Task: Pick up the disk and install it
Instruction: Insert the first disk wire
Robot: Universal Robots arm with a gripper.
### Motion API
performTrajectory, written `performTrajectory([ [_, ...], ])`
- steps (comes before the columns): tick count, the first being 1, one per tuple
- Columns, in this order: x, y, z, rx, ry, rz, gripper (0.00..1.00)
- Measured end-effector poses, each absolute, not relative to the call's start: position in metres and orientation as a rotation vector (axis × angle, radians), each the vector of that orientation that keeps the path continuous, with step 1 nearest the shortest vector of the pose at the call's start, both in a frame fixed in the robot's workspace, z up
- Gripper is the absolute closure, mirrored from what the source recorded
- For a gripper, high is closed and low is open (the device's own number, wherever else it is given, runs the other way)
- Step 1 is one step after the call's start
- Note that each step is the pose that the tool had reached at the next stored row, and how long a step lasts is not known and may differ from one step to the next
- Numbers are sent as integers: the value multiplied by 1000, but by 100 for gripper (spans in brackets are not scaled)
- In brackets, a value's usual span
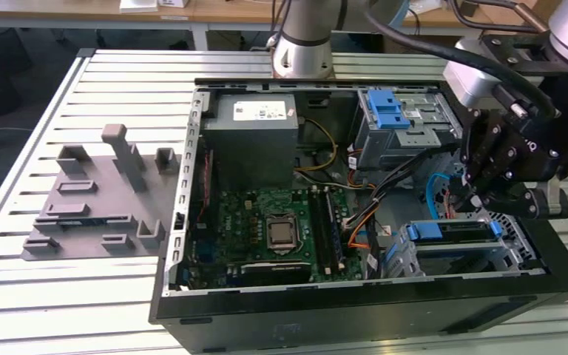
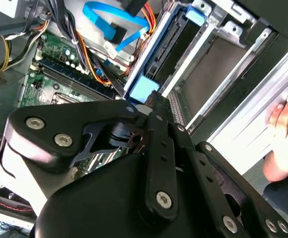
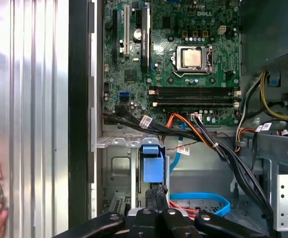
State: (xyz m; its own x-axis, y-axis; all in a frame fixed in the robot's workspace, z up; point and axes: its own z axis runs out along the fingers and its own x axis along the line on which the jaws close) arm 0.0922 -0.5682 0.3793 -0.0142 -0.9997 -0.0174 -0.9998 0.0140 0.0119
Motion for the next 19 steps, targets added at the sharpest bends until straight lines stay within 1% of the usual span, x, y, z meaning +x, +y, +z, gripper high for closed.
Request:
performTrajectory([
  [19, 110, -553, 377, -2143, 2291, 32, 89],
])
